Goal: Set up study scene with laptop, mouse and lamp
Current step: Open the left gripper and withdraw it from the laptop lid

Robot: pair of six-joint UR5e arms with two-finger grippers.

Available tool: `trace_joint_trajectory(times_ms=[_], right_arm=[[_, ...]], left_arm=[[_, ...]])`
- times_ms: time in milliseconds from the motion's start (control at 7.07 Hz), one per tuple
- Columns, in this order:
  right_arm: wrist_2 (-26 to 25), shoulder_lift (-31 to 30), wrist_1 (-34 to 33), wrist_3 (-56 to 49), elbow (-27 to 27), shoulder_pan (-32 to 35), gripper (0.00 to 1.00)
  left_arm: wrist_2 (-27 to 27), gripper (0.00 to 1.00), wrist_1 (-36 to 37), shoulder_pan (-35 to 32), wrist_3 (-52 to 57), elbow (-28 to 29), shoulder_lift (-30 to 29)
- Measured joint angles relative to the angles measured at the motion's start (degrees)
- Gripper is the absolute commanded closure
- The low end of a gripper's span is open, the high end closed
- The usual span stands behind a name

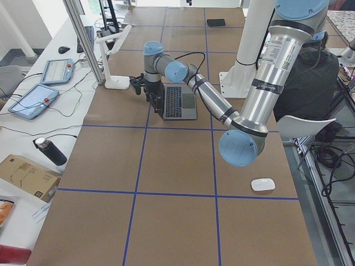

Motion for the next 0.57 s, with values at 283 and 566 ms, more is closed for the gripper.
trace_joint_trajectory(times_ms=[283,566], right_arm=[[0.88,-1.08,-4.05,-11.51,-1.67,-1.93,0.00],[0.95,-1.12,-6.91,-18.49,-3.57,-4.99,0.00]], left_arm=[[0.01,0.00,-1.62,-0.05,1.00,-0.50,0.29],[-0.13,0.00,-3.70,-0.04,1.14,-0.54,0.23]])
